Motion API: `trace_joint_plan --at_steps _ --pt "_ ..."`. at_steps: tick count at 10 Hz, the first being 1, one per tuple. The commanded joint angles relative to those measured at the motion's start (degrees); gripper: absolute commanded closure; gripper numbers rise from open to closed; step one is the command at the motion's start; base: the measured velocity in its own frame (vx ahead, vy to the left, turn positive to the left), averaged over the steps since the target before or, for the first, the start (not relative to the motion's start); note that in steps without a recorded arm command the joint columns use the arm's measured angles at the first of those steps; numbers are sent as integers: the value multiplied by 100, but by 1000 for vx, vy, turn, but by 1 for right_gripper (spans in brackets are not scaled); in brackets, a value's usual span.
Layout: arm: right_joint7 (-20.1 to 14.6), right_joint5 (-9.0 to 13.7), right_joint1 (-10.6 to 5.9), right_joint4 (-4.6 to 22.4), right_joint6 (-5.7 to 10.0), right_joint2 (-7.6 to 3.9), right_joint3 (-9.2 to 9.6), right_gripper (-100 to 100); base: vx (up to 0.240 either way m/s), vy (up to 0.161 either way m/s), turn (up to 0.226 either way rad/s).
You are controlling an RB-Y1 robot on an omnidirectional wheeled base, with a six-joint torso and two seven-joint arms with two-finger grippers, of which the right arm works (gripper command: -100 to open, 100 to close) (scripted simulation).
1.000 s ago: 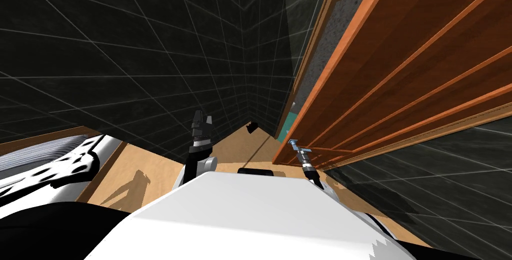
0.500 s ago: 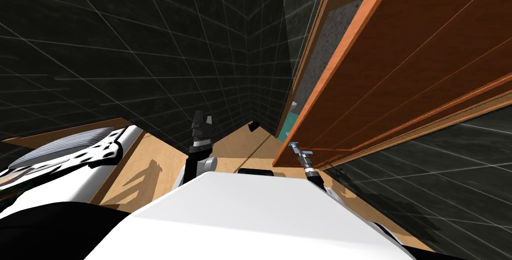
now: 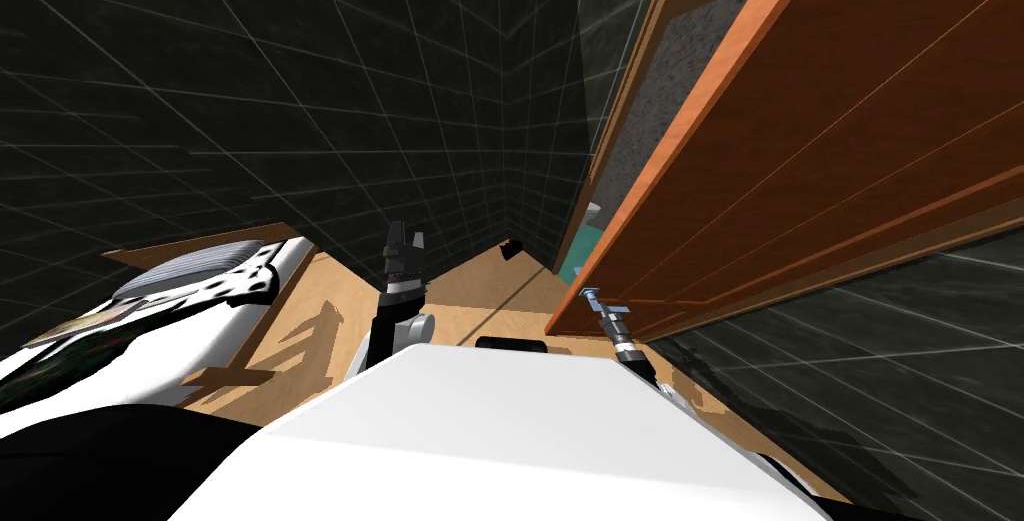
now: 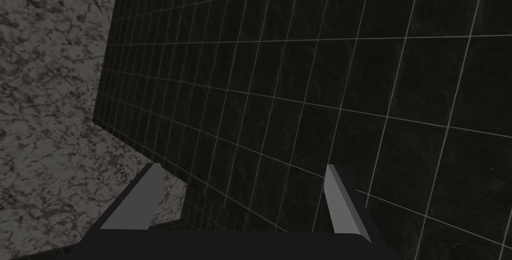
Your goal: Pull the door open
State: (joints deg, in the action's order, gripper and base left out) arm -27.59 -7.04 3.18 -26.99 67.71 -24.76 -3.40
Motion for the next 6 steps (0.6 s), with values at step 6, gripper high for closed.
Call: trace_joint_plan --at_steps 6 --pt "-98 -56 207 230 515 -114 -1 100 -139 -56 121"
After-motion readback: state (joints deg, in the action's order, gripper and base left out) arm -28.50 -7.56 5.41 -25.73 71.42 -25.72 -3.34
